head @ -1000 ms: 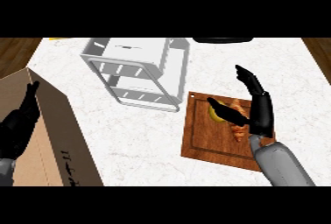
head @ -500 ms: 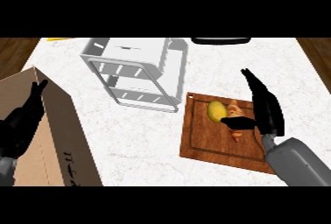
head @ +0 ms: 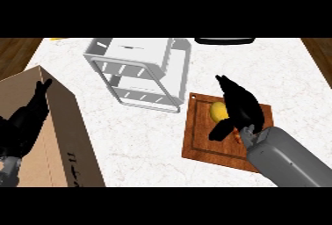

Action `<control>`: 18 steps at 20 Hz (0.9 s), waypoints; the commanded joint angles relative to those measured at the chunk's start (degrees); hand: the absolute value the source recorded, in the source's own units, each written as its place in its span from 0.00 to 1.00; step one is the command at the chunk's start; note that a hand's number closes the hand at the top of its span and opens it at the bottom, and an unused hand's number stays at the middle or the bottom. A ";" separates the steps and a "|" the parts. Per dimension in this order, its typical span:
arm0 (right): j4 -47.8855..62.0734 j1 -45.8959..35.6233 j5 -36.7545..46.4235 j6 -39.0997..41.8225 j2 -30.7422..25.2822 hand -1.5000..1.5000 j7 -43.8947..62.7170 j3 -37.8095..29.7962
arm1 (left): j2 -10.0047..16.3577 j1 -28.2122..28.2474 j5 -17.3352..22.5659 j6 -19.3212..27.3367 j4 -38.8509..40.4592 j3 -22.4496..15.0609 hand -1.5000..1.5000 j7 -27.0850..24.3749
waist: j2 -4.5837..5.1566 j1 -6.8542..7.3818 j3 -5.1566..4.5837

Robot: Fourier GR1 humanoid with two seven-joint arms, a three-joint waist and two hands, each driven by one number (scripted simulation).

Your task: Pick the lemon from the cutting board and place it in the tiered basket

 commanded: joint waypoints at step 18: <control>15.32 1.25 13.47 -2.03 10.11 0.00 5.37 -2.42 | -5.78 -0.05 1.32 0.81 -1.75 -2.87 0.50 0.79 | 0.96 0.47 -0.51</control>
